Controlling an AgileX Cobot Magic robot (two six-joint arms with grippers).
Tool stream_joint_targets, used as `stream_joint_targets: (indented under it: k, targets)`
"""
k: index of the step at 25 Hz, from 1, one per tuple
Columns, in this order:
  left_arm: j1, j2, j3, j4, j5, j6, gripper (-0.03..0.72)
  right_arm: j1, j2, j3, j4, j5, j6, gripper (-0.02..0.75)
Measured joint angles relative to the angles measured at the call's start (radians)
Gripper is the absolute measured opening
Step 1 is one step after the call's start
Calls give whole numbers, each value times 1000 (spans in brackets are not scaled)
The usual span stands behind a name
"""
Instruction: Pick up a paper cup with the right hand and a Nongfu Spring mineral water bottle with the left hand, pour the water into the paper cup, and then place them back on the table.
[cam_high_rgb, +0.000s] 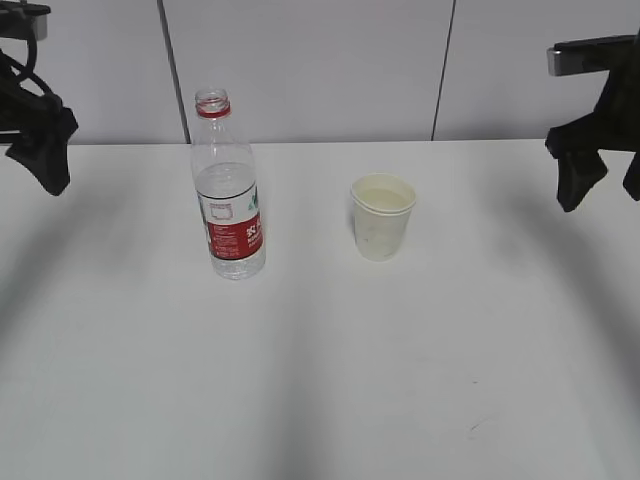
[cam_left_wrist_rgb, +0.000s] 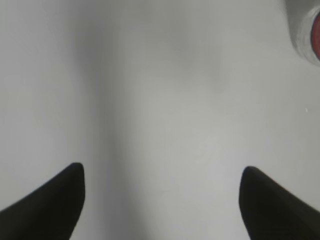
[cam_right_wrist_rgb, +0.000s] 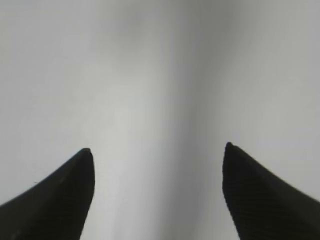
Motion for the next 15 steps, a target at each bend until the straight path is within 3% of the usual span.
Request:
stream_joint_targets:
  k: [8, 15]
  targets:
    - [0, -101, 23, -16, 6, 0, 573, 0, -132, 108, 21, 2, -2, 588]
    - [0, -305, 257, -30, 9, 0, 573, 0, -337, 299, 45, -4, -2, 588]
